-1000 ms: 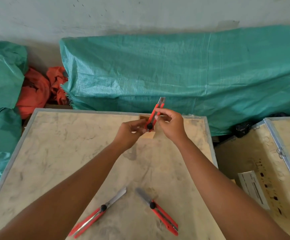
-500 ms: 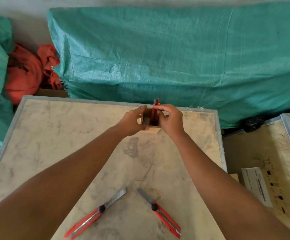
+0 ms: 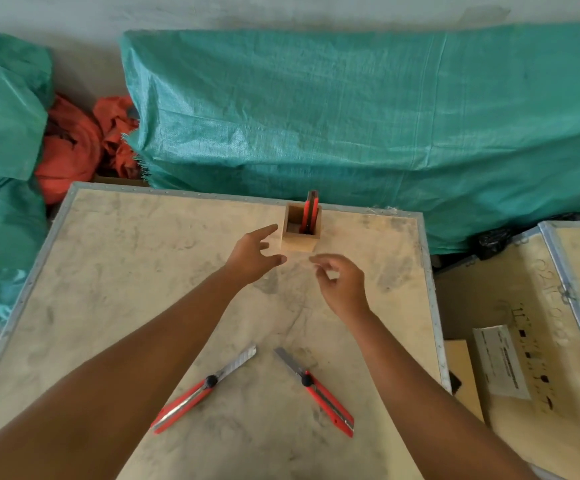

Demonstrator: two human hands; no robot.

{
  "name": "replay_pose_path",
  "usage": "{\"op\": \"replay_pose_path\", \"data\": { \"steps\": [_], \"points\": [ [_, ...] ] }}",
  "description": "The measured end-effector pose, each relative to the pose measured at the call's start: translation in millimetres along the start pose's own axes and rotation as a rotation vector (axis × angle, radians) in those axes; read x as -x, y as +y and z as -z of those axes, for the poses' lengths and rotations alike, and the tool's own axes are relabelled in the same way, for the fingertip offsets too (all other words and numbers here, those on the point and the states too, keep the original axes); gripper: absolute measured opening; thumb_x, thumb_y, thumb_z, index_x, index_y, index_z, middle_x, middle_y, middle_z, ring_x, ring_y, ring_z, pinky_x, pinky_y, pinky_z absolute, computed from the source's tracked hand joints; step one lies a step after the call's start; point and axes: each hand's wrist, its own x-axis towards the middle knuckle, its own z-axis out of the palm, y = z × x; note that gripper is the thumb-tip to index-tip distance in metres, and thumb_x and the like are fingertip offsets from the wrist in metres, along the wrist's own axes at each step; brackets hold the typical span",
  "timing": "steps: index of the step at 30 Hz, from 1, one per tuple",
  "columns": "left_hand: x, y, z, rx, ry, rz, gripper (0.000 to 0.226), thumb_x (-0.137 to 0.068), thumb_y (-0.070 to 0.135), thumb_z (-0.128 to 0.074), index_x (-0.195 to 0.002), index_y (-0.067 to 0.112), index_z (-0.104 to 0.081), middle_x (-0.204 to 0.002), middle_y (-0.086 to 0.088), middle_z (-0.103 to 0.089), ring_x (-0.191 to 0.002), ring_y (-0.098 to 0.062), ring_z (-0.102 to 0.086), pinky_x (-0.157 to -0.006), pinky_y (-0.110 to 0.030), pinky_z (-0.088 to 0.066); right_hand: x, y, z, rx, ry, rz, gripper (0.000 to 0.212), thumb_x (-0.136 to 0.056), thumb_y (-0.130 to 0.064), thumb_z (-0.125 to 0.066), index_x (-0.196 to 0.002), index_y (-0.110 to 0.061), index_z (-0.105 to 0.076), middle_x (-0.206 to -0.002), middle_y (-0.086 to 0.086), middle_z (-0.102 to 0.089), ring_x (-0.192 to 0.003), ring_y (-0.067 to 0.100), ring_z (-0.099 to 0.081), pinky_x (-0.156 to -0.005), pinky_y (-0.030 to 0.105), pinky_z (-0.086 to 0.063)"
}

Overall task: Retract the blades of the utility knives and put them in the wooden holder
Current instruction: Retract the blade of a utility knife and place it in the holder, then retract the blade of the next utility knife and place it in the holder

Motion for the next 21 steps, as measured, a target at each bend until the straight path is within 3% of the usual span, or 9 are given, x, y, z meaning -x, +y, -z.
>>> {"op": "replay_pose_path", "data": {
  "steps": [4, 6, 8, 11, 12, 15, 17, 21],
  "points": [
    [63, -42, 5, 0.046, 0.011, 0.019, 0.067, -0.082, 0.024, -0.079, -0.143, 0.024, -0.05, -0.149, -0.001, -0.052, -0.126, -0.024, -0.058, -0.088, -0.03, -0.052, 71, 5, -28, -0.033, -0.2, -0.119, 0.022, -0.091, -0.005, -0.068, -0.106, -0.017, -0.078, -0.106, -0.004, -0.078, -0.095, 0.006, -0.071, -0.091, 0.021, -0.057],
    [97, -66, 12, 0.06, 0.009, 0.063, 0.063, -0.082, 0.023, -0.079, -0.14, 0.021, -0.054, -0.145, -0.002, -0.055, -0.122, -0.022, -0.061, -0.09, -0.03, -0.052, 103, 0, -45, -0.04, -0.303, -0.183, 0.022, -0.091, -0.006, -0.069, -0.108, -0.016, -0.078, -0.107, -0.002, -0.078, -0.095, 0.006, -0.07, -0.085, 0.007, -0.051],
    [128, -92, 18, 0.068, 0.0, 0.121, 0.058, -0.082, 0.021, -0.079, -0.136, 0.021, -0.058, -0.14, -0.001, -0.06, -0.119, -0.021, -0.062, -0.09, -0.029, -0.05, 131, -3, -64, -0.057, -0.387, -0.263, 0.022, -0.091, -0.009, -0.07, -0.111, -0.016, -0.077, -0.107, 0.0, -0.078, -0.097, 0.007, -0.069, -0.083, 0.003, -0.049],
    [173, -134, 27, -0.001, -0.01, 0.171, 0.055, -0.08, 0.02, -0.079, -0.132, 0.021, -0.061, -0.136, 0.0, -0.062, -0.12, -0.023, -0.062, -0.089, -0.026, -0.047, 168, -10, -96, -0.062, -0.455, -0.331, 0.024, -0.09, -0.013, -0.072, -0.113, -0.018, -0.075, -0.103, -0.001, -0.076, -0.103, 0.017, -0.07, -0.097, 0.033, -0.057],
    [186, -146, 29, -0.045, -0.012, 0.185, 0.055, -0.08, 0.021, -0.079, -0.132, 0.021, -0.061, -0.137, 0.0, -0.062, -0.121, -0.022, -0.06, -0.091, -0.025, -0.046, 177, -13, -106, -0.061, -0.475, -0.34, 0.025, -0.09, -0.015, -0.071, -0.114, -0.021, -0.075, -0.104, 0.0, -0.076, -0.103, 0.018, -0.07, -0.099, 0.038, -0.056],
    [213, -178, 32, -0.217, -0.025, 0.212, 0.059, -0.079, 0.029, -0.078, -0.135, 0.021, -0.06, -0.136, -0.002, -0.061, -0.125, -0.022, -0.058, -0.099, -0.027, -0.046, 196, -28, -129, -0.043, -0.487, -0.395, 0.032, -0.089, -0.016, -0.068, -0.119, -0.027, -0.072, -0.11, 0.001, -0.075, -0.102, 0.016, -0.07, -0.096, 0.038, -0.057],
    [223, -195, 32, -0.331, -0.04, 0.159, 0.058, -0.077, 0.024, -0.078, -0.133, 0.019, -0.061, -0.133, -0.006, -0.063, -0.122, -0.025, -0.06, -0.101, -0.033, -0.048, 203, -36, -143, -0.051, -0.474, -0.441, 0.038, -0.089, -0.013, -0.066, -0.124, -0.027, -0.069, -0.109, -0.002, -0.073, -0.102, 0.014, -0.069, -0.094, 0.042, -0.059],
    [233, -215, 31, -0.411, -0.053, 0.005, 0.031, -0.081, 0.011, -0.07, -0.112, 0.017, -0.073, -0.105, -0.01, -0.067, -0.093, -0.032, -0.066, -0.076, -0.038, -0.056, 212, -47, -167, -0.065, -0.424, -0.504, 0.05, -0.086, -0.01, -0.067, -0.134, -0.023, -0.063, -0.105, -0.001, -0.074, -0.102, 0.02, -0.07, -0.094, 0.047, -0.058]
  ]
}}
